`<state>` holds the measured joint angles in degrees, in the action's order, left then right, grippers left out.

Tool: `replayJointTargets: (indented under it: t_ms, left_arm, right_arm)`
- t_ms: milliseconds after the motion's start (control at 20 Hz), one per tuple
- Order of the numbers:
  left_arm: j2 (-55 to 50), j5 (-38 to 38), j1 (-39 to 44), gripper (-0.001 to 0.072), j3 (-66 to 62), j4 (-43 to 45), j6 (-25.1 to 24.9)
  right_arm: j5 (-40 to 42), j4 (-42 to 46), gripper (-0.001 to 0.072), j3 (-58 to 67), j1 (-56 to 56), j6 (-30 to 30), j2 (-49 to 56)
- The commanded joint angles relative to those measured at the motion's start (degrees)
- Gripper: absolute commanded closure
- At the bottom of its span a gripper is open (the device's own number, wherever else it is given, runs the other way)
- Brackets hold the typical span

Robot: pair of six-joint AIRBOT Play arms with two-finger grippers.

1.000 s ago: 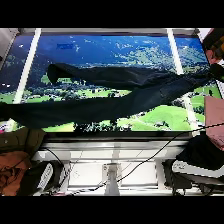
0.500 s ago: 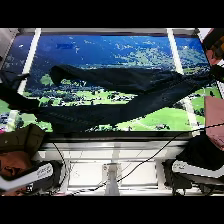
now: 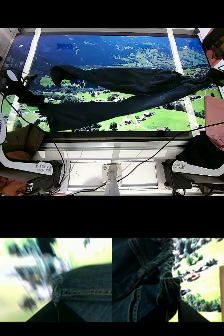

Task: Fold the clothes and pants, and hang the long-sleeved shirts on hangers.

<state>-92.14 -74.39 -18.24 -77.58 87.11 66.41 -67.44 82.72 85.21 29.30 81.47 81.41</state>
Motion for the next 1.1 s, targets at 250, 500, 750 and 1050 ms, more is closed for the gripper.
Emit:
replayJointTargets:
  t_ms: [250, 500, 750, 1050]
  left_arm:
    - [-1.6, 33.4, 0.2, 0.0688, -1.7, -9.6, 0.0]
    - [-1.8, 36.2, 0.2, 0.0688, -1.7, -9.6, 0.0]
    - [-3.4, 36.2, 0.2, 0.0689, -1.7, -9.6, 0.0]
    - [-5.4, 36.5, 0.4, 0.0266, -1.7, -9.6, 0.0]
  right_arm:
    - [9.7, -0.4, 0.0656, -10.6, 0.0, 12.9, 0.4]
    - [19.5, -2.5, 0.0656, -13.0, -0.1, 24.3, 0.5]
    - [8.4, 0.6, 0.0656, -13.0, -0.1, 19.4, 0.6]
    - [2.7, -2.6, 0.0657, -20.7, -0.1, 16.4, 0.5]
